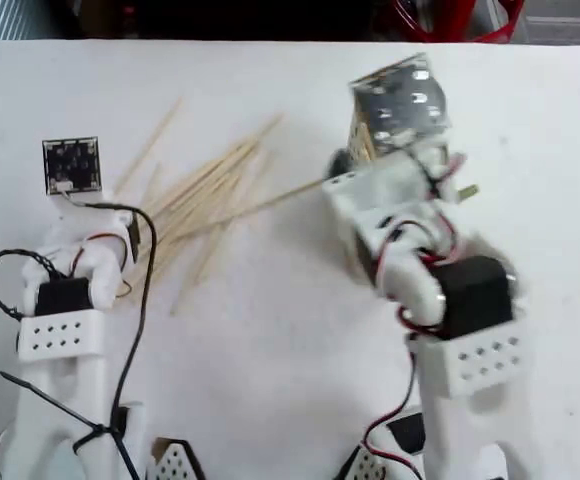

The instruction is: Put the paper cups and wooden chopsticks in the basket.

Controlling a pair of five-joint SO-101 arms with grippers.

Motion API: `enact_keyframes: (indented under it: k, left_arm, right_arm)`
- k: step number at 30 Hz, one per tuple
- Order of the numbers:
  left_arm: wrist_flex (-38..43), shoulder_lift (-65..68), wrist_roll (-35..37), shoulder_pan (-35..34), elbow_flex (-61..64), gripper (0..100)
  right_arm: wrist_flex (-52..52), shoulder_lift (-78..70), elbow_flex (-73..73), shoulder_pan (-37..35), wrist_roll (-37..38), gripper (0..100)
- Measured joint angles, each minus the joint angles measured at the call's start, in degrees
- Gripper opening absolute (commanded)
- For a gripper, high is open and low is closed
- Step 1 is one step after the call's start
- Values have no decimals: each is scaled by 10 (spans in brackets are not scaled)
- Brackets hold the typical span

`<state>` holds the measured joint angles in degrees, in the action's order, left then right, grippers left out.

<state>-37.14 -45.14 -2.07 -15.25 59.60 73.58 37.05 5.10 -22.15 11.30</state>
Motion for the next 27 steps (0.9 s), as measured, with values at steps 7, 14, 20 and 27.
enact_keyframes:
  k: [7, 14, 20, 27]
  left_arm:
    - [0, 0, 0, 0, 0, 89]
    - [0, 0, 0, 0, 0, 88]
    - [0, 0, 0, 0, 1, 88]
    - [0, 0, 0, 0, 5, 88]
  right_arm:
    - [-46, -128, 0, -87, -117, 190]
    - [-124, -303, 0, -93, -258, 191]
    - [-197, -417, 0, -94, -344, 191]
    - [-256, -503, 0, -92, -428, 191]
